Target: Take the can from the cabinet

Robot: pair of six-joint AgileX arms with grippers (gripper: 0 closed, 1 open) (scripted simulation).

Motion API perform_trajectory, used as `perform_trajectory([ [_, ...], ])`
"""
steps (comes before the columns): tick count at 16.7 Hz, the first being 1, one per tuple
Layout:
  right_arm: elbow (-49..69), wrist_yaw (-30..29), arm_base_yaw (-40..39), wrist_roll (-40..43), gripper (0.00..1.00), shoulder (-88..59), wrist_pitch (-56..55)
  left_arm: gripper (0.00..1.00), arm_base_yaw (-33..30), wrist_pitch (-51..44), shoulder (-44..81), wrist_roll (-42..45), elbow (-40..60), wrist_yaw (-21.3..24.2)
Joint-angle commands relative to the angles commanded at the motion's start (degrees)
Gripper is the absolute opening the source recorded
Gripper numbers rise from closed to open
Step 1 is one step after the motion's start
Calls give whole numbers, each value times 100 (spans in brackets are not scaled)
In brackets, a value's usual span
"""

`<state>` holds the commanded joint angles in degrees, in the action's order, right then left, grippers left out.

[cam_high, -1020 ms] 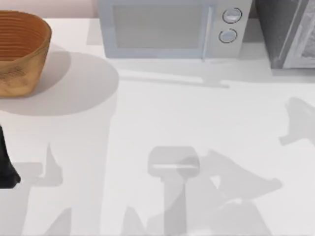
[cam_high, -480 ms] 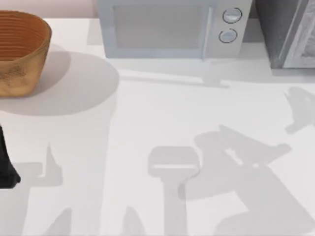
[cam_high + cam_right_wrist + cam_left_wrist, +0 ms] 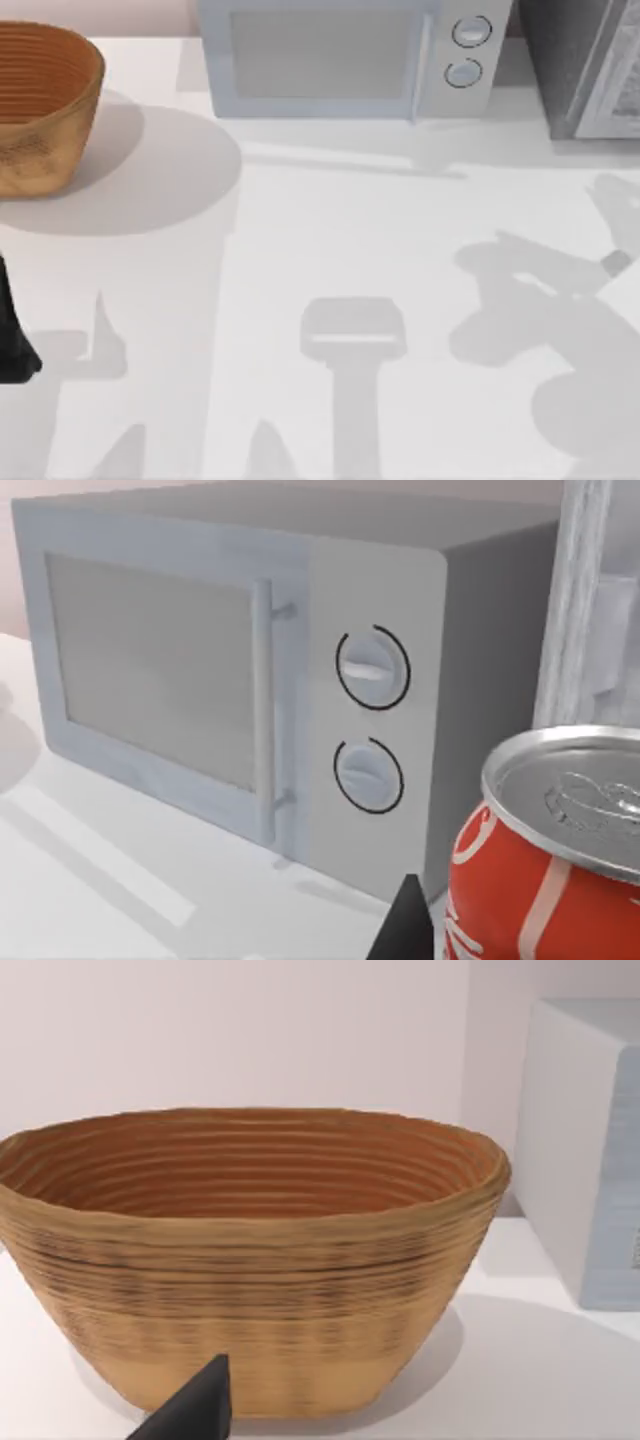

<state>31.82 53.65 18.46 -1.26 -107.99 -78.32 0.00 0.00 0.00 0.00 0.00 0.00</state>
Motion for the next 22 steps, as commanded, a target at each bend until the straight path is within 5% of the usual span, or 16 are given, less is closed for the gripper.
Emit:
perform_trajectory([
  [9,633,1101,401,-38,0,-2274,-1600,100,0,0,0,0,0,0],
  [22,897,800,79,-20,0,-2540,-1566,100,0,0,0,0,0,0],
])
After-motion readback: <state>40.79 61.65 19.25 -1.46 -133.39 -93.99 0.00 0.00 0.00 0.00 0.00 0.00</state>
